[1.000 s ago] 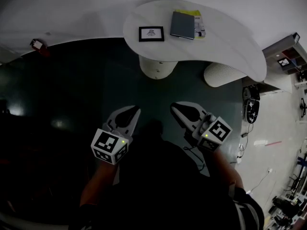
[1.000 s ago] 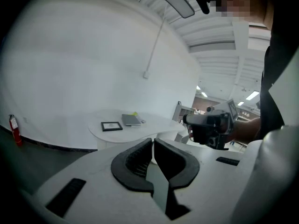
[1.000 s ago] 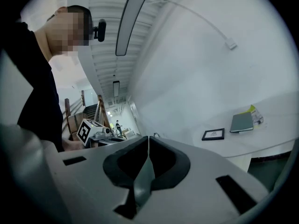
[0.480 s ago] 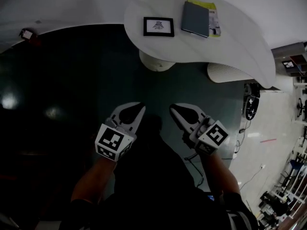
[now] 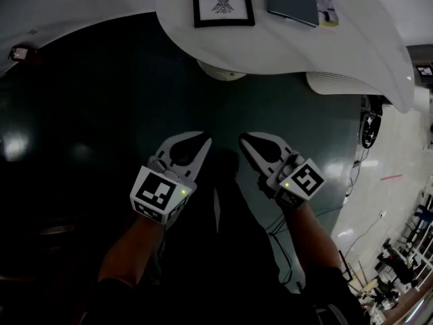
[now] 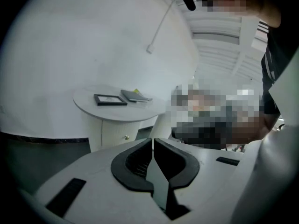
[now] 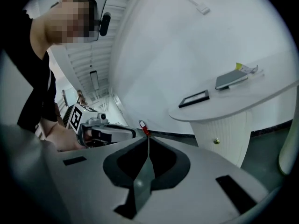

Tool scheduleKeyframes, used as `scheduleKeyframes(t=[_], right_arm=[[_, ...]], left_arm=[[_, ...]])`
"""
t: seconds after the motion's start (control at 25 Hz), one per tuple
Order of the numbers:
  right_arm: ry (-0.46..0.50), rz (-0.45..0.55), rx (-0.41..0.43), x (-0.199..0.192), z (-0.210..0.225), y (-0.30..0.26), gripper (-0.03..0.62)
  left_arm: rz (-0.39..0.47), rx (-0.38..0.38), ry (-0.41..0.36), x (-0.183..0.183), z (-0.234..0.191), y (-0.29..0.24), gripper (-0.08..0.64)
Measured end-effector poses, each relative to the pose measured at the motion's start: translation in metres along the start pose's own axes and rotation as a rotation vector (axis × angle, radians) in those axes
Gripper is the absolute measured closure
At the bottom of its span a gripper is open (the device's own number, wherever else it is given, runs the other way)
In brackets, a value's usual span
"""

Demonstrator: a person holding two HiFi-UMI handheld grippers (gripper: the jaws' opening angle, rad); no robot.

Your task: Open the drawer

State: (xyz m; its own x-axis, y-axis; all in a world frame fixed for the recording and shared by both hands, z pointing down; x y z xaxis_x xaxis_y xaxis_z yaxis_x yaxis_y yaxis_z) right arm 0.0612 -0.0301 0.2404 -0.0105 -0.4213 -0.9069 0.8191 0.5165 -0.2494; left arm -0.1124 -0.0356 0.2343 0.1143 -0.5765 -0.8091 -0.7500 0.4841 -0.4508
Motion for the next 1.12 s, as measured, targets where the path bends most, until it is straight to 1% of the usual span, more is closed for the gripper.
scheduleKeyframes(t=[0.12,0.24,0.36,0.52,0.64,0.72,0.84,0.96,1.04,1.12], right_arm=[[-0.018,-0.004,0.007,-0.020,0.025,-0.001,0.574],[-0.004,-0.019,0.021,-0.056,0.055,-0.009,0.574],[0.037,-0.042,0.032,-0.096,0.073,-0.029,0.574],[0.080,-0.068,0.035,-0.146,0.108,-0.056,0.574],[0.113,-0.075,0.041,-0.173,0.129,-0.072,0.574],[0.118,-0.084,0.047,-0.195,0.147,-0.085,0.574],[0.143,-0.093,0.044,-0.233,0.181,-0.109,0.574],[0.196,-0.114,0.020,-0.264,0.213,-0.132,0.574],[0.223,-0.133,0.003,-0.276,0.240,-0.154,0.574],[0.243,-0.146,0.004,-0.286,0.264,-0.176,0.574]], left_arm=[[0.006,-0.015,-0.027,-0.005,-0.004,-0.032,0.534],[0.027,0.003,-0.093,-0.025,-0.025,-0.064,0.534],[0.035,0.021,-0.117,-0.067,-0.053,-0.085,0.534],[-0.010,-0.010,-0.116,-0.129,-0.085,-0.128,0.534],[-0.057,-0.051,-0.117,-0.158,-0.103,-0.154,0.532],[-0.056,-0.053,-0.131,-0.174,-0.120,-0.174,0.532],[-0.022,-0.040,-0.208,-0.197,-0.156,-0.210,0.532],[-0.054,-0.081,-0.302,-0.223,-0.190,-0.248,0.532],[-0.084,-0.108,-0.325,-0.231,-0.220,-0.272,0.531],[-0.084,-0.130,-0.320,-0.232,-0.248,-0.292,0.531]])
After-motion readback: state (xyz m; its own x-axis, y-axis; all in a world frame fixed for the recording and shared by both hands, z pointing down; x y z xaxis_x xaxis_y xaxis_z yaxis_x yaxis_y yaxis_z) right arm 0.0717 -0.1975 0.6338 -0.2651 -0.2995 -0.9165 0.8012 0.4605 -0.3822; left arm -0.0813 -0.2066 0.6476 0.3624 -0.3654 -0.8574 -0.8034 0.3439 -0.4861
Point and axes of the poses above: the fingertips, and each gripper's own axes: y backward along the fingers, z to its right, x out of its top, the point moved 7 cm from there along y, backward along the fingers, and after that the axes turned 6 degrees about y, right-handed, at the moved point
